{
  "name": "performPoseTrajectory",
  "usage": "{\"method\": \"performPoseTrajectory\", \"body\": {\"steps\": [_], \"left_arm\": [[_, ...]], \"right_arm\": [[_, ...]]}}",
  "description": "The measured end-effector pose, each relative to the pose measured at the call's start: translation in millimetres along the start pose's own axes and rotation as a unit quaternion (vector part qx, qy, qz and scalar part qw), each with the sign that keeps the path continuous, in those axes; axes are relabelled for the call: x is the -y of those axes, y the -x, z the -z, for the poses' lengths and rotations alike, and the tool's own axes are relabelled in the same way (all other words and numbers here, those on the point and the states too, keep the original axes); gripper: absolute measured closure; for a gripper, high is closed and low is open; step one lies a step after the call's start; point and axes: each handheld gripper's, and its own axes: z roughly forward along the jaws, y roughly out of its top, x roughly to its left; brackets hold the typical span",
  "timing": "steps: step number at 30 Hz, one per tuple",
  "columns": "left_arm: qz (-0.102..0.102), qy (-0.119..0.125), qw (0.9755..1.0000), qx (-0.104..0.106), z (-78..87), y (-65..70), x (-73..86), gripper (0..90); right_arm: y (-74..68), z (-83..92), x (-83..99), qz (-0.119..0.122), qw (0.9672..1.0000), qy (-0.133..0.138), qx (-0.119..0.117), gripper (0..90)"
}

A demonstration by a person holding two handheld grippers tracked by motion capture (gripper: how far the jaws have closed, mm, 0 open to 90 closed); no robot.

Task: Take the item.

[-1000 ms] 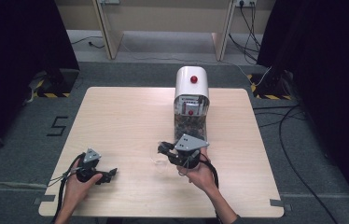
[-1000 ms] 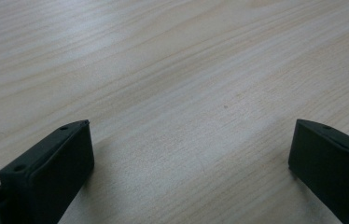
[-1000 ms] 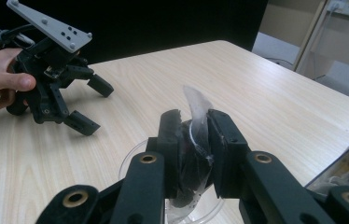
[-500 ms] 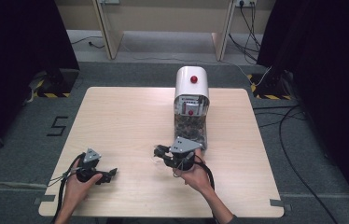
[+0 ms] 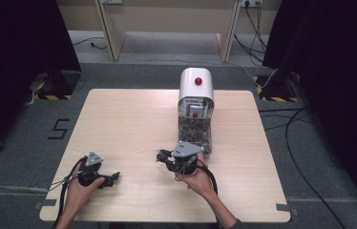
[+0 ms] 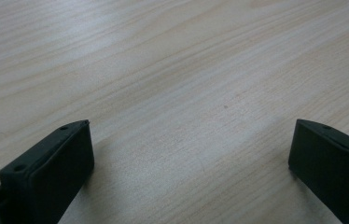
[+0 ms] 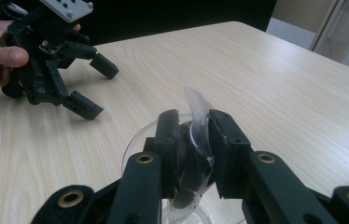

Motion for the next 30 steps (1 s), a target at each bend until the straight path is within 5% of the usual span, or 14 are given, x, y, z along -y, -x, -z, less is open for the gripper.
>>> {"method": "performPoseTrajectory", "body": {"steps": [30], "left_arm": [[0.000, 0.000, 1.0000, 0.000, 0.0, 0.0, 0.0, 0.0]], "right_arm": [[18.2, 26.5, -8.4, -0.020, 0.9992, 0.026, 0.024, 64.1]]}}
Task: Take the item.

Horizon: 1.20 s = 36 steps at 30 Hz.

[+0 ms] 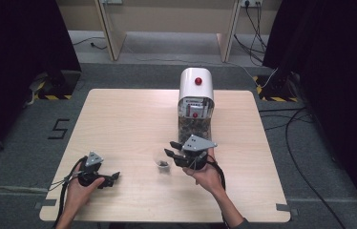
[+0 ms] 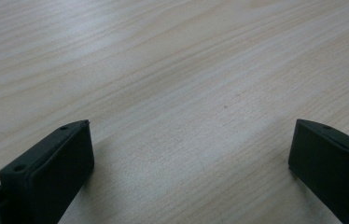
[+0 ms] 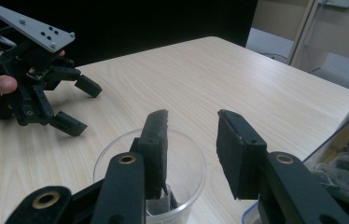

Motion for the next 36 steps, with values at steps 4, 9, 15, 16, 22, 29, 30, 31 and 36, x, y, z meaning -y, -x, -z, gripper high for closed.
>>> {"method": "performPoseTrajectory", "body": {"steps": [4, 9, 15, 16, 22, 29, 30, 31, 36], "left_arm": [[0.000, 0.000, 1.0000, 0.000, 0.0, 0.0, 0.0, 0.0], [0.000, 0.000, 1.0000, 0.000, 0.0, 0.0, 0.0, 0.0], [0.000, 0.000, 1.0000, 0.000, 0.0, 0.0, 0.0, 0.0], [0.000, 0.000, 1.0000, 0.000, 0.0, 0.0, 0.0, 0.0], [0.000, 0.000, 1.0000, 0.000, 0.0, 0.0, 0.0, 0.0], [0.000, 0.000, 1.0000, 0.000, 0.0, 0.0, 0.0, 0.0], [0.000, 0.000, 1.0000, 0.000, 0.0, 0.0, 0.0, 0.0], [0.000, 0.000, 1.0000, 0.000, 0.0, 0.0, 0.0, 0.0], [0.000, 0.000, 1.0000, 0.000, 0.0, 0.0, 0.0, 0.0]], "right_arm": [[2.8, 3.1, -0.6, -0.004, 1.0000, 0.000, 0.004, 63.5], [7.9, 7.3, -0.4, -0.008, 0.9999, 0.002, 0.010, 63.3], [14.7, 13.5, -0.1, -0.014, 0.9997, 0.004, 0.021, 62.9], [15.7, 14.3, 0.1, -0.016, 0.9996, 0.004, 0.022, 62.8], [23.6, 21.7, 0.7, -0.023, 0.9991, 0.008, 0.034, 62.3], [31.2, 30.6, 1.5, -0.031, 0.9984, 0.009, 0.046, 62.1], [31.8, 31.2, 1.7, -0.031, 0.9984, 0.009, 0.047, 62.1], [32.6, 32.0, 1.9, -0.032, 0.9983, 0.010, 0.048, 62.0], [36.1, 35.2, 3.3, -0.034, 0.9980, 0.008, 0.053, 61.9]]}}
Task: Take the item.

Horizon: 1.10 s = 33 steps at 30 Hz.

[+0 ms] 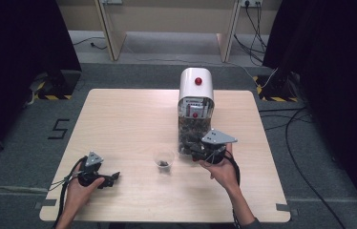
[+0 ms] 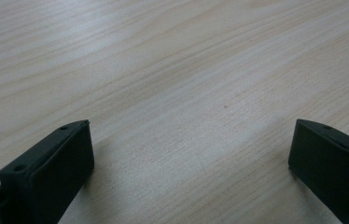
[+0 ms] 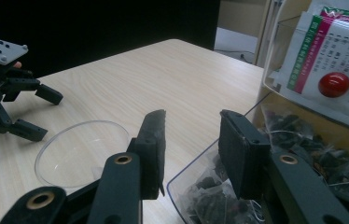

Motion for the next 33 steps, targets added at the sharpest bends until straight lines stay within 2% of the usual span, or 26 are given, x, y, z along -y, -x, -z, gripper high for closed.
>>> {"method": "performPoseTrajectory", "body": {"steps": [33], "left_arm": [[0.000, 0.000, 1.0000, 0.000, 0.0, 0.0, 0.0, 0.0]], "right_arm": [[12.0, 13.2, 10.7, -0.012, 0.9997, -0.010, 0.017, 61.3]]}}
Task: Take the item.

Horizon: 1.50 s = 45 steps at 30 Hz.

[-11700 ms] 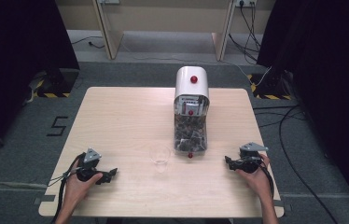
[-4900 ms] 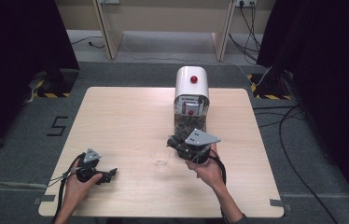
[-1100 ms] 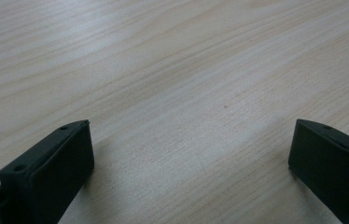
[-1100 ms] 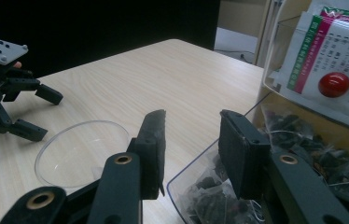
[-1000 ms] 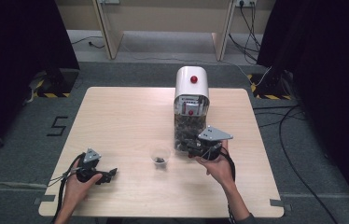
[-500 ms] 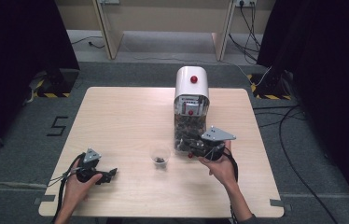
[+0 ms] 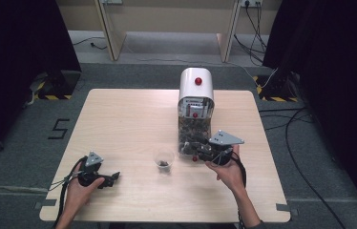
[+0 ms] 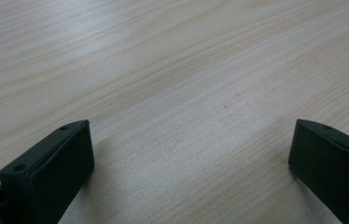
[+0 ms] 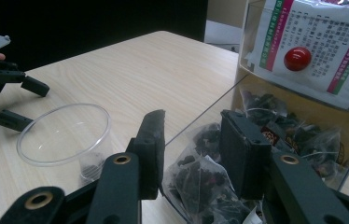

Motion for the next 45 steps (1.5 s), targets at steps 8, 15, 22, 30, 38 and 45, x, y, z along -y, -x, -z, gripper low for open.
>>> {"method": "performPoseTrajectory", "body": {"steps": [8, 15, 22, 30, 38, 45], "left_arm": [[0.000, 0.000, 1.0000, 0.000, 0.0, 0.0, 0.0, 0.0], [0.000, 0.000, 1.0000, 0.000, 0.0, 0.0, 0.0, 0.0], [0.000, 0.000, 1.0000, 0.000, 0.0, 0.0, 0.0, 0.0], [0.000, 0.000, 1.0000, 0.000, 0.0, 0.0, 0.0, 0.0], [0.000, 0.000, 1.0000, 0.000, 0.0, 0.0, 0.0, 0.0], [0.000, 0.000, 1.0000, 0.000, 0.0, 0.0, 0.0, 0.0]], "right_arm": [[2.7, 2.3, 3.4, -0.005, 1.0000, -0.004, 0.003, 61.1], [5.7, 6.4, 6.9, -0.008, 0.9999, -0.006, 0.006, 61.1], [8.6, 9.8, 12.5, -0.011, 0.9998, -0.013, 0.010, 61.1], [13.5, 15.6, 15.8, -0.018, 0.9996, -0.012, 0.019, 61.1], [16.1, 19.5, 18.0, -0.021, 0.9994, -0.012, 0.027, 59.9], [16.8, 22.6, 18.8, -0.022, 0.9991, -0.011, 0.036, 53.8]]}}
